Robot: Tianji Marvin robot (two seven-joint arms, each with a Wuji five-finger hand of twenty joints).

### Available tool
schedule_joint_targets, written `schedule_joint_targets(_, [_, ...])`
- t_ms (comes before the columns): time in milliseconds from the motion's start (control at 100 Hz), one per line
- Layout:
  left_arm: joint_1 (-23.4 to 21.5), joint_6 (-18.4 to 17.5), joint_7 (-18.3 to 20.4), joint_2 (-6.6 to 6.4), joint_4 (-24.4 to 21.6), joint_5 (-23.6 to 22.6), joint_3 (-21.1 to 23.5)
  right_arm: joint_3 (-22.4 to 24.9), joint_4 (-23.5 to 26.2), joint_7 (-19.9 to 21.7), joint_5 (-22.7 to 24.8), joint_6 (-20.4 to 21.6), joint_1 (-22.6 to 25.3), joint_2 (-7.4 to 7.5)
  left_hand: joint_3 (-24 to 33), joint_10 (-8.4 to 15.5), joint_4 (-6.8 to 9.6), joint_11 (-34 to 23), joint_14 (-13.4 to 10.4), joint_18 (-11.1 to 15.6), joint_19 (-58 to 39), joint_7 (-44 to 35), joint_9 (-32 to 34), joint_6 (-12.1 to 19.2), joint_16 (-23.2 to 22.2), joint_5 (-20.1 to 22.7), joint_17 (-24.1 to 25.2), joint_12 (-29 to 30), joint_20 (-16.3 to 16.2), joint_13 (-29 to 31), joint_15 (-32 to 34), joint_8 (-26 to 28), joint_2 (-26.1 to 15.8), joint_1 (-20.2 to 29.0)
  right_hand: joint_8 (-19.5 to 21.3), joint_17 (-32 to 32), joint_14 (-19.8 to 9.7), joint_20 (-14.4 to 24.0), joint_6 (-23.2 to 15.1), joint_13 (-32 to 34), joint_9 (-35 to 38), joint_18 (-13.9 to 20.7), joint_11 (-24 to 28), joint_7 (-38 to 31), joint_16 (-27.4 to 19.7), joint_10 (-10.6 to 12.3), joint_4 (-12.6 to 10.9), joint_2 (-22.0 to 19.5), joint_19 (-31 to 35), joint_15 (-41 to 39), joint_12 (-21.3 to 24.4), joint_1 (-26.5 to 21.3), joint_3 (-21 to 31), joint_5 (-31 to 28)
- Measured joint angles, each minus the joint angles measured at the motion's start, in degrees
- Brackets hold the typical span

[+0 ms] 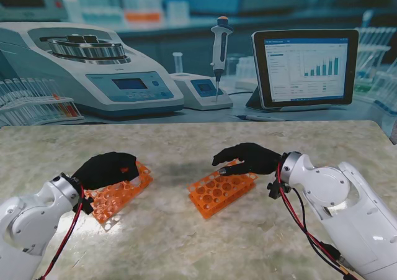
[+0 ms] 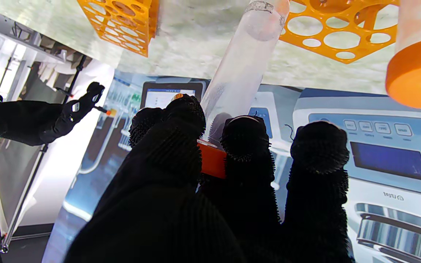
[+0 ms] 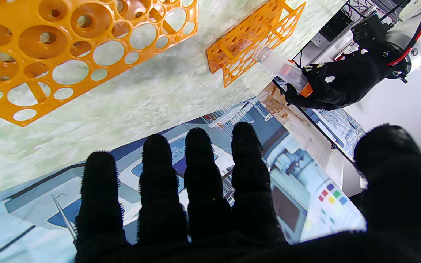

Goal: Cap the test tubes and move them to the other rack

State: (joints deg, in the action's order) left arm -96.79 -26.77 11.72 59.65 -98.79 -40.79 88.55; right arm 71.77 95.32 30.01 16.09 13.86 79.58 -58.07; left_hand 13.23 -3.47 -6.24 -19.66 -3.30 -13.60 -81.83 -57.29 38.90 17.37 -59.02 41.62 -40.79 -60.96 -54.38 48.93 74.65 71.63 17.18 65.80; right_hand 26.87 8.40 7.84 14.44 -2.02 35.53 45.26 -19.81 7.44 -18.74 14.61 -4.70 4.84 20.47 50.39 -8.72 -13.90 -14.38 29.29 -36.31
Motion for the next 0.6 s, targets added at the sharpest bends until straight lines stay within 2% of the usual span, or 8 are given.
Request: schedule_joint_targets(600, [0.98,0.81,-1.37,0.06,2.93,-0.49,-0.49,0.05,0.12,-0.21,0.14,0.05,0.39,0.00,0.13,-0.05,0.00,0.00,0.14,-0.16,0.00,-0.33,0.00,0.00,-0.54,0.00,0.58,0.00,-0.09,0.00,0.00,0.00,0.00,0.00,0.01,-0.01,0.00,0.00,0.00,0.00,0.01,0.00,0.00,0.00,0.00,0.00,0.00,0.00,-0.05,0.00,0.00,0.00,0.00,-0.06])
